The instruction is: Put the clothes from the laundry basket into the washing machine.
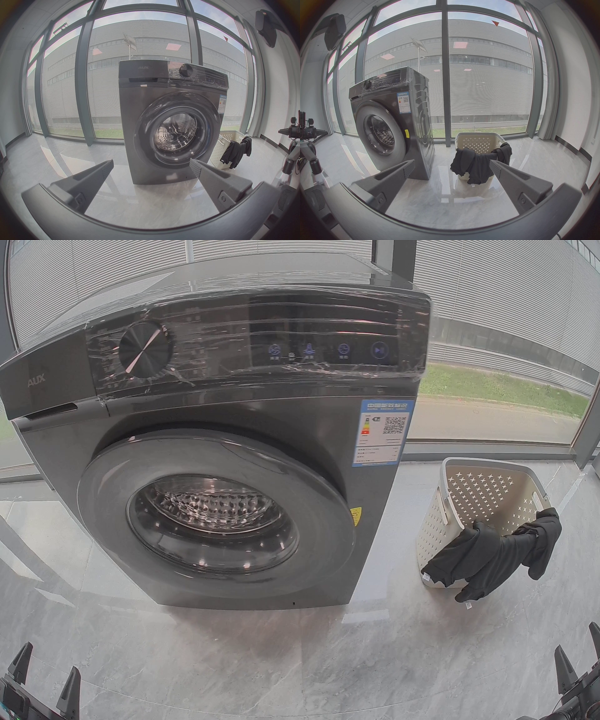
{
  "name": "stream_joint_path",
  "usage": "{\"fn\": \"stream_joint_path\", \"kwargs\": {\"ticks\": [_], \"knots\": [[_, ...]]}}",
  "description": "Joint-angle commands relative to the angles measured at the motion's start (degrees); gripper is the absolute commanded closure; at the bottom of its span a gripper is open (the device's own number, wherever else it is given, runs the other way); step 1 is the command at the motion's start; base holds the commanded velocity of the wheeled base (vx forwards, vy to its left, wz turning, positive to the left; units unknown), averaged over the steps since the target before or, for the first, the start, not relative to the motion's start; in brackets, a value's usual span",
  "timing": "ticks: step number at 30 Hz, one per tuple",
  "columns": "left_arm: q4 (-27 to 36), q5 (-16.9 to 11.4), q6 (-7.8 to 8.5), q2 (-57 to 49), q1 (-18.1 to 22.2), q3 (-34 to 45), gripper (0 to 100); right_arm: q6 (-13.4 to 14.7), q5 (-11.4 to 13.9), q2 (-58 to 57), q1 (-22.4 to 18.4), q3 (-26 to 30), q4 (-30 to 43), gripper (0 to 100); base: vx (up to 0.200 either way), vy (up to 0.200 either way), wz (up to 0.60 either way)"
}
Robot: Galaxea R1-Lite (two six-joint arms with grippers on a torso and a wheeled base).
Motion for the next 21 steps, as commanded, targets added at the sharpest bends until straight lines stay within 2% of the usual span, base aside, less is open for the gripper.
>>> {"fn": "stream_joint_path", "kwargs": {"ticks": [1,10,21], "knots": [[-0.07,0.01,0.01,-1.01,0.01,0.92,0,-0.01,0.04,-0.93,0.0,1.01,-0.04,0,0.0,0.0,0.0],[-0.07,0.01,0.01,-1.01,0.01,0.92,0,-0.01,0.04,-0.93,0.0,1.01,-0.04,0,0.0,0.0,0.0],[-0.07,0.01,-0.08,-1.01,0.01,0.92,0,-0.01,0.04,-0.93,0.0,1.01,-0.04,0,0.0,0.2,0.0]]}}
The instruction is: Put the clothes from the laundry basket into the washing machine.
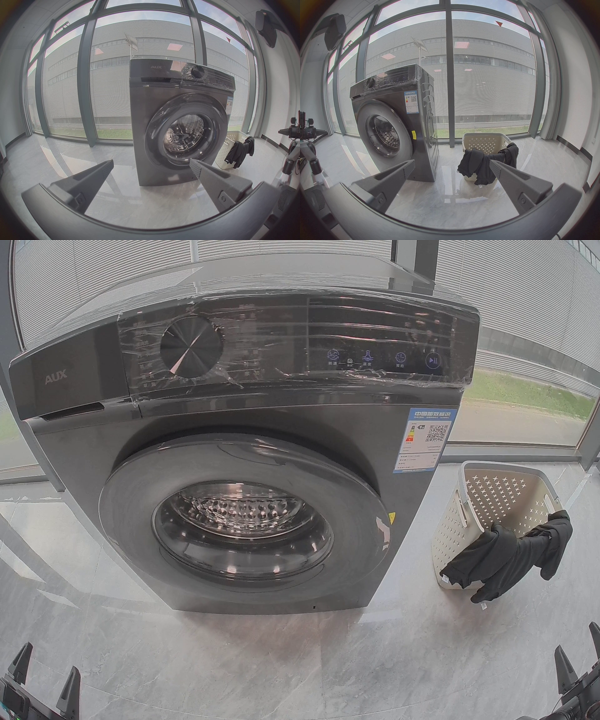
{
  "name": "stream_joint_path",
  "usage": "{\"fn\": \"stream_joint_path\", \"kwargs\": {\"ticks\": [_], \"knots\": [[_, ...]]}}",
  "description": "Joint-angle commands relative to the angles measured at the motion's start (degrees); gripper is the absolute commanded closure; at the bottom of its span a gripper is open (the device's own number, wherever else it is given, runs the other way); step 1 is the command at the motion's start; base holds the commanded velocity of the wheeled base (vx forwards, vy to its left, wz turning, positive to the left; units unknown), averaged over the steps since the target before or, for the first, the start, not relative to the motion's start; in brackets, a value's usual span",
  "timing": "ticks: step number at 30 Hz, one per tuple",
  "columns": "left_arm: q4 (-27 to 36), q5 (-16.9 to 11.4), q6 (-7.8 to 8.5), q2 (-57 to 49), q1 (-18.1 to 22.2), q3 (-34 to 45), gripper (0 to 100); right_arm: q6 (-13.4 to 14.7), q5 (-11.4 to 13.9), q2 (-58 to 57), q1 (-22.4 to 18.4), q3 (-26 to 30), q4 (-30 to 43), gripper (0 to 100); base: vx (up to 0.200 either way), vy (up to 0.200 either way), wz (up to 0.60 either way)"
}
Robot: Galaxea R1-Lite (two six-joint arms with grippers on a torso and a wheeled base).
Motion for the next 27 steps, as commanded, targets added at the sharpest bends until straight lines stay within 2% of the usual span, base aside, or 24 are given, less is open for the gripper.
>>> {"fn": "stream_joint_path", "kwargs": {"ticks": [1,7,27], "knots": [[0.02,0.01,-0.02,-1.04,-0.01,0.92,0,-0.01,0.04,-0.93,0.02,1.01,-0.02,0,0.0,0.2,0.0],[0.02,0.01,-0.02,-1.04,-0.01,0.92,0,-0.01,0.04,-0.93,0.02,1.01,-0.02,0,0.0,0.2,0.0],[0.02,0.19,0.07,-1.04,-0.01,0.92,0,-0.01,0.04,-0.93,0.02,1.01,-0.02,0,0.0,0.0,0.0]]}}
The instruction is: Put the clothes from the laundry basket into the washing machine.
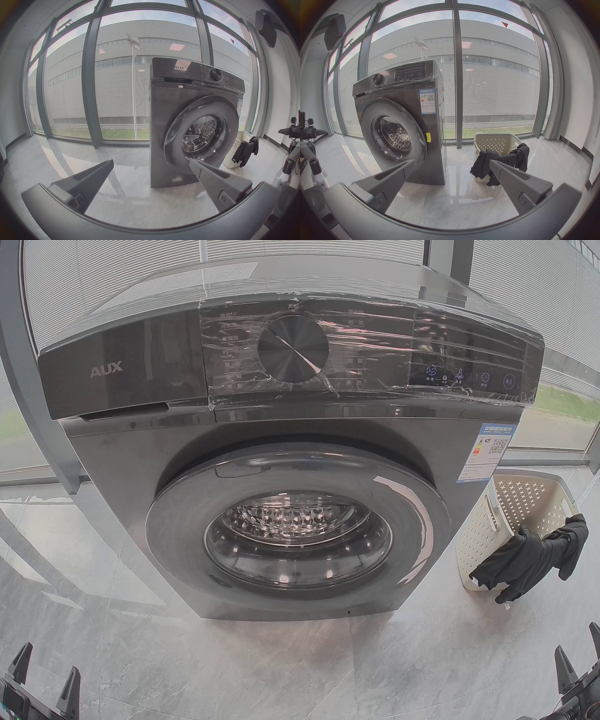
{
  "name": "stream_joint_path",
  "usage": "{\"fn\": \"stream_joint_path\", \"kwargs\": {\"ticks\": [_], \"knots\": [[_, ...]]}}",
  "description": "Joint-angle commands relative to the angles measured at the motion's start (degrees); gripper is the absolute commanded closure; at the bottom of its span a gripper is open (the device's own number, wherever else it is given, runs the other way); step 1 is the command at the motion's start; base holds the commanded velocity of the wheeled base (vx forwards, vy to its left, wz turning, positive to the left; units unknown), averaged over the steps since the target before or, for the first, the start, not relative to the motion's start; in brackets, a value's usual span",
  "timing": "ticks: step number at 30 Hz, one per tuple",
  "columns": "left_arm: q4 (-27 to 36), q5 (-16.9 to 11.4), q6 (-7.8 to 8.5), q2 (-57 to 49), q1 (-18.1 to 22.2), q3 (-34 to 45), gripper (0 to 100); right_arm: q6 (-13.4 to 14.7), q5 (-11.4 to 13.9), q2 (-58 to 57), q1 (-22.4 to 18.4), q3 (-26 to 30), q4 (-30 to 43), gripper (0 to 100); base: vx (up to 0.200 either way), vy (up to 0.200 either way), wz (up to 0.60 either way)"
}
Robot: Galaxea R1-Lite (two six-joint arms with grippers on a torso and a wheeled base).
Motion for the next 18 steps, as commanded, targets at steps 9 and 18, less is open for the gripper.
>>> {"fn": "stream_joint_path", "kwargs": {"ticks": [9,18], "knots": [[-0.07,0.06,0.01,-1.04,0.01,0.92,0,-0.01,0.01,-0.93,0.04,1.01,-0.02,0,0.0,0.0,0.0],[-0.07,0.06,0.01,-1.04,0.01,0.92,0,-0.1,0.01,-0.93,-0.05,1.01,-0.02,0,0.0,0.0,0.0]]}}
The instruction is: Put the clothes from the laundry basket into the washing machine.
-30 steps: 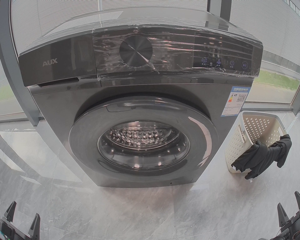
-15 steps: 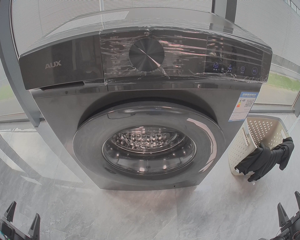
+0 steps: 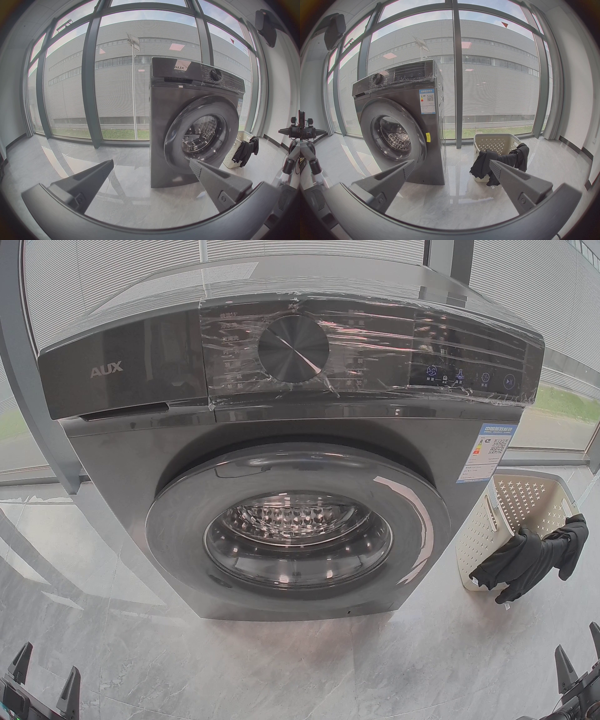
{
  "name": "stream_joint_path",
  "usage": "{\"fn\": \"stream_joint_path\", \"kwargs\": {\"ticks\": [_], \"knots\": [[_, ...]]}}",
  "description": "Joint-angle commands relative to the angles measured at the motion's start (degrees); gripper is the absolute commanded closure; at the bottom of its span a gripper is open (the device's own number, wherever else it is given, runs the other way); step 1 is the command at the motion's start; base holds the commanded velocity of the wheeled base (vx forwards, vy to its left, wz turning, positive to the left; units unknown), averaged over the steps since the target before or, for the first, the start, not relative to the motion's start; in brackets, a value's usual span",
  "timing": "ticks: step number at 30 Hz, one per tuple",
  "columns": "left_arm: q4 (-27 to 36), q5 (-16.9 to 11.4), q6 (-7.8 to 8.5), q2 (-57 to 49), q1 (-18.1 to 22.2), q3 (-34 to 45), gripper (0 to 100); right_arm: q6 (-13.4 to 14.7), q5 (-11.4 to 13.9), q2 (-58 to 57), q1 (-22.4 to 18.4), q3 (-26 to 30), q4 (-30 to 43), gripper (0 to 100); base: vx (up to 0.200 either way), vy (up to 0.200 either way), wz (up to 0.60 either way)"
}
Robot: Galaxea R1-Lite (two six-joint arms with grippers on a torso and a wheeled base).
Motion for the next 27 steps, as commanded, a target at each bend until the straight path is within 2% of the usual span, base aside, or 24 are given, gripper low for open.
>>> {"fn": "stream_joint_path", "kwargs": {"ticks": [1,7,19,21,24,27], "knots": [[-0.1,-0.05,-0.13,-1.04,0.01,0.92,0,0.0,0.0,-0.93,0.06,1.01,-0.02,0,0.0,0.0,0.0],[-0.01,0.04,-0.13,-1.04,0.01,0.92,0,0.18,0.0,-0.93,0.15,1.01,-0.02,0,0.0,0.2,0.0],[-0.1,-0.05,0.31,-1.04,0.01,0.92,0,0.26,0.09,-0.93,-0.03,1.01,-0.37,0,0.0,0.0,0.0],[-0.1,-0.05,0.05,-1.04,0.01,0.92,0,0.35,0.26,-0.93,0.06,-1.54,-3.36,0,0.2,0.0,0.0],[-0.1,-0.05,0.31,-1.04,0.01,0.92,0,0.44,0.35,-0.84,0.5,-11.03,-5.29,0,0.2,0.0,0.0],[-0.1,-0.13,0.49,-1.04,0.01,0.92,0,0.53,1.93,2.5,1.47,-13.05,-3.36,0,0.2,0.0,0.0]]}}
